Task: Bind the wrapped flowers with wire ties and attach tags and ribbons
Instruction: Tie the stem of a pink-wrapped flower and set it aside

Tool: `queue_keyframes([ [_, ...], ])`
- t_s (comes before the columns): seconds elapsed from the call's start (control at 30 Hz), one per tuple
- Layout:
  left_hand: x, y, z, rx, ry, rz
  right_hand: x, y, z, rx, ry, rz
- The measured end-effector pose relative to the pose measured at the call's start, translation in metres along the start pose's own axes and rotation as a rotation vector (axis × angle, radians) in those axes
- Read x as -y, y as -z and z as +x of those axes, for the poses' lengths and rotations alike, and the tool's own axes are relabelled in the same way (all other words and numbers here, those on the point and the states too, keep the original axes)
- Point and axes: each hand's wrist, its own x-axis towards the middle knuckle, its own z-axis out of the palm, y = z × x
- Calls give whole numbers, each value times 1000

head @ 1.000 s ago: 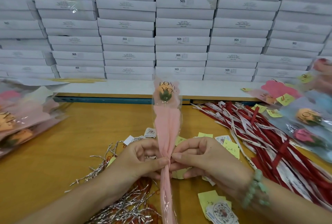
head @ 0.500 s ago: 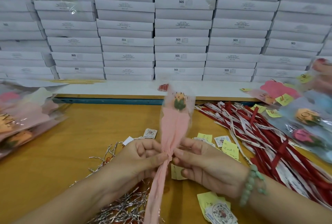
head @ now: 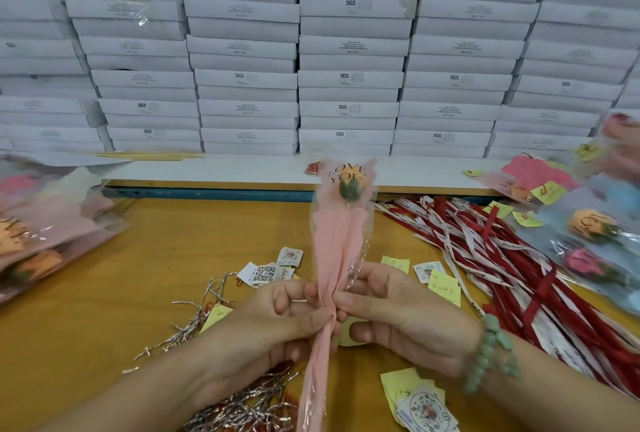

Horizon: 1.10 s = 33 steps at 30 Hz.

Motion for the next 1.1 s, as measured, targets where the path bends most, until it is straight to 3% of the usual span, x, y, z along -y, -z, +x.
queue_keyframes([
  [0.5, 4, 6, 1, -12, -1, -116, -2, 2, 0, -154, 38, -208],
  [0.9, 8, 8, 0, -28, -54, -138, 10, 9, -5, -272, 82, -745],
  [0.97, 8, 9, -1, -36, -68, -142, 7, 10, -6, -251, 102, -895],
  [1.1, 7, 7, -2, -9, -119, -155, -3, 8, -7, -42, 203, -1175],
])
